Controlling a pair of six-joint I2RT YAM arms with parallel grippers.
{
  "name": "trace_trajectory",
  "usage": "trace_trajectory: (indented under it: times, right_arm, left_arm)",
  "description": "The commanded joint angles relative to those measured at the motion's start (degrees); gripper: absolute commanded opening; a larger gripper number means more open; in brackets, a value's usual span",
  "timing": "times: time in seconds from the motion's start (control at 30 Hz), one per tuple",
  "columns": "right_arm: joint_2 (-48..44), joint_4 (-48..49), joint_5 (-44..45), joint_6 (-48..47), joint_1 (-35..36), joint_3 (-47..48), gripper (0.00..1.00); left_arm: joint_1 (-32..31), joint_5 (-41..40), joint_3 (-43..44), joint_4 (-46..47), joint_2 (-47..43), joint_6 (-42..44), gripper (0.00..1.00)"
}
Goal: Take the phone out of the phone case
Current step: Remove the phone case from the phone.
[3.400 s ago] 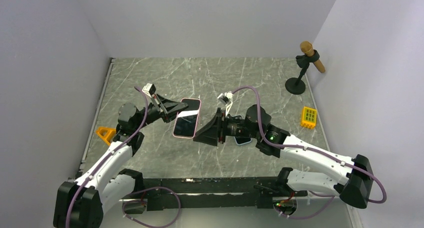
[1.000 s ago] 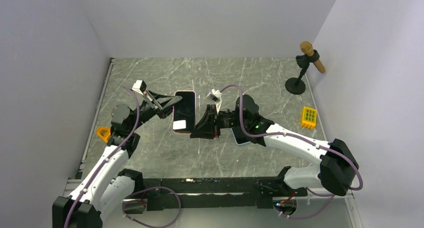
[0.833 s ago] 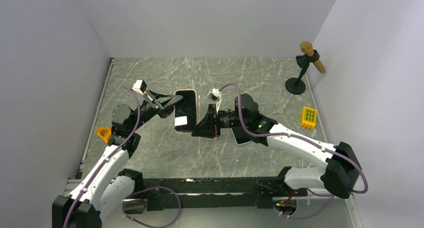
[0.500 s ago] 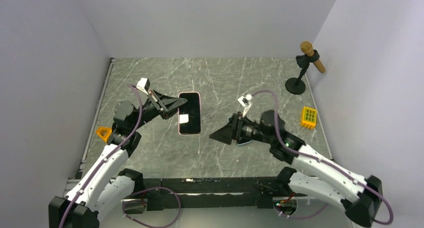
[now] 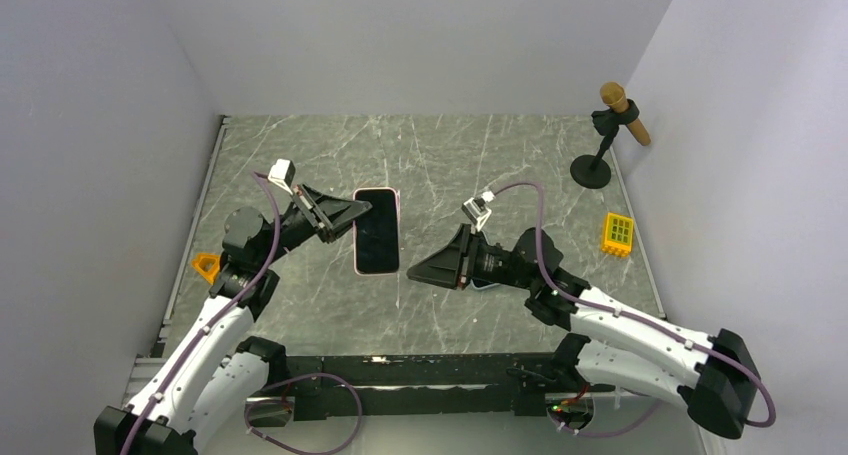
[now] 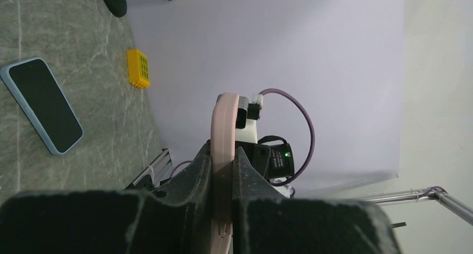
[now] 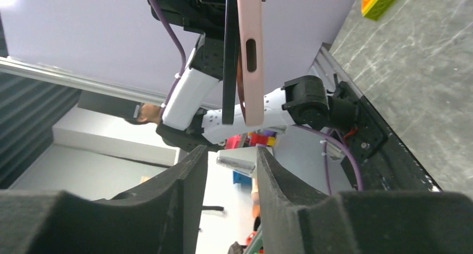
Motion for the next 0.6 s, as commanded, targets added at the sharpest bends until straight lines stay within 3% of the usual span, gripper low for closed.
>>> trace_trajectory:
  times: [0.0,0.17,0.4,0.57]
  right_arm:
    - [3.95,13.54,-1.38,5.04,1.74,2.93,0.39]
    - [7.03,14.65,-0.59,4.45,3.16,4.8,0.34]
    - [10.25,15.74,0.92,3.91,3.61,5.25,0.36]
    - [11.93,11.15,2.37,0.67,3.65,6.85,0.37]
  left_arm:
    - [-0.17,-0.57,2.61,1.4,-1.95,0.81,0.0]
    - [-0.17,-0.32,1.8,1.77,-2.15,0.12,0.0]
    - [-0.17,0.19,1.74,2.38,-2.56,-0.59,0.0]
    - [-0.17,0.39,1.03,2.73,-3.35,-1.79,0.0]
